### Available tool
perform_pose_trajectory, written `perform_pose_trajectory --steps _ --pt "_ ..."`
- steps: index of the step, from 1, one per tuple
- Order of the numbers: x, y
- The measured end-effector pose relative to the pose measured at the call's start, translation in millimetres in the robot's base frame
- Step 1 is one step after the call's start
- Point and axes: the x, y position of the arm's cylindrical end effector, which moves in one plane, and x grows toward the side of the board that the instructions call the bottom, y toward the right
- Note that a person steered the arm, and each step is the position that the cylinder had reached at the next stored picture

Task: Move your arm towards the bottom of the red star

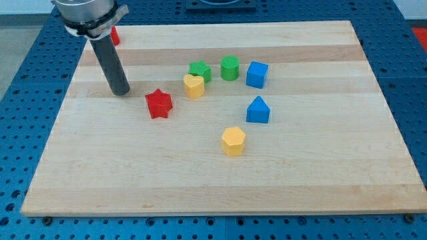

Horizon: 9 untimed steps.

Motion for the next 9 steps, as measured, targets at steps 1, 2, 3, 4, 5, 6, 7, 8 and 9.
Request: perform_pose_trajectory --steps 1,2,3,4,5,6,7,8,9 --pt "7 0" --pt "32 0" --pt "50 0" --pt "79 0" --pt "110 20" --pt "113 63" --pt "108 93" --pt "89 95" --pt "76 89"
